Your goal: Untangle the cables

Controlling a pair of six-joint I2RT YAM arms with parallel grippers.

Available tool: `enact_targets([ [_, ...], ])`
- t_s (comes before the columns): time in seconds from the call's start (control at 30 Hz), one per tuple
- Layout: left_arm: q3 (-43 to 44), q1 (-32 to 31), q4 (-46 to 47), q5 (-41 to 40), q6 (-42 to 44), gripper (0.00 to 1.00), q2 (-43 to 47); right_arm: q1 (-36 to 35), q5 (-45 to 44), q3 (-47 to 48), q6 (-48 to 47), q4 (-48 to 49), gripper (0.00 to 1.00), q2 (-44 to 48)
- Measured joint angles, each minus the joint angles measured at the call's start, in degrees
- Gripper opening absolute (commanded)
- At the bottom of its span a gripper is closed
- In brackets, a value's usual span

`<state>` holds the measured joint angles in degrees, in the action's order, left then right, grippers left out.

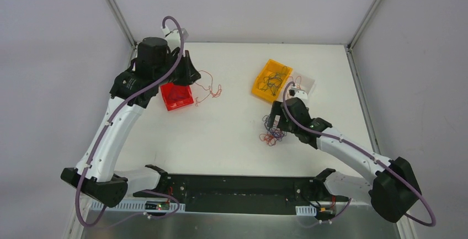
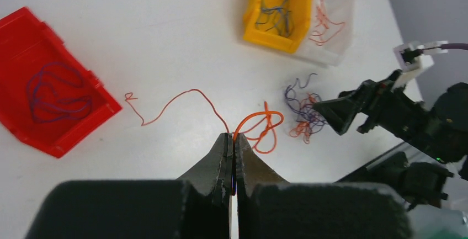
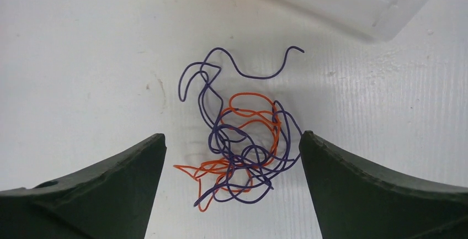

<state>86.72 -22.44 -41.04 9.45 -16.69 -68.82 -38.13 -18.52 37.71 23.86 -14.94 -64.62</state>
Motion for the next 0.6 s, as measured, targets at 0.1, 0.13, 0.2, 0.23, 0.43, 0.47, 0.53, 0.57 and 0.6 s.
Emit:
enact_targets([
  [0.1, 2.4, 0.0, 0.0, 5.8, -0.3, 0.0, -0.7, 0.6, 1.7, 0.0, -2.3, 1.4, 0.95, 3.1],
  [0.13, 3.0, 0.0, 0.0, 7.3, -0.4, 0.0, -1.0, 0.8, 2.4, 0.0, -2.9, 2.0, 0.95, 4.2],
  [0.2, 4.5, -0.1, -0.1, 10.5, -0.7, 0.0, -1.8, 1.4, 5.0, 0.0, -4.2, 4.4, 0.93, 7.1],
  [0.23, 5.2, -0.1, -0.1, 12.0, -0.9, 0.0, -2.3, 1.6, 6.5, 0.0, -4.9, 6.0, 0.93, 8.5],
  [0.43, 9.9, -1.7, -0.1, 17.8, -2.7, 0.0, -4.4, 1.9, 19.8, -0.8, -7.7, 17.7, 0.91, 11.5],
  [0.47, 10.5, -2.1, -0.1, 18.6, -3.0, 0.0, -4.6, 1.9, 22.4, -1.2, -8.1, 19.7, 0.91, 11.4],
  [0.53, 12.3, -3.2, -0.1, 19.9, -3.5, 0.0, -5.2, 1.9, 27.3, -1.7, -8.9, 23.4, 0.89, 10.6],
  [0.57, 13.0, -3.7, 0.0, 20.5, -3.7, 0.0, -5.5, 1.9, 29.4, -1.8, -9.3, 25.1, 0.89, 9.9],
  [0.6, 13.8, -4.4, 0.0, 20.9, -3.8, 0.0, -5.8, 1.9, 31.5, -1.8, -9.7, 26.9, 0.89, 9.0],
])
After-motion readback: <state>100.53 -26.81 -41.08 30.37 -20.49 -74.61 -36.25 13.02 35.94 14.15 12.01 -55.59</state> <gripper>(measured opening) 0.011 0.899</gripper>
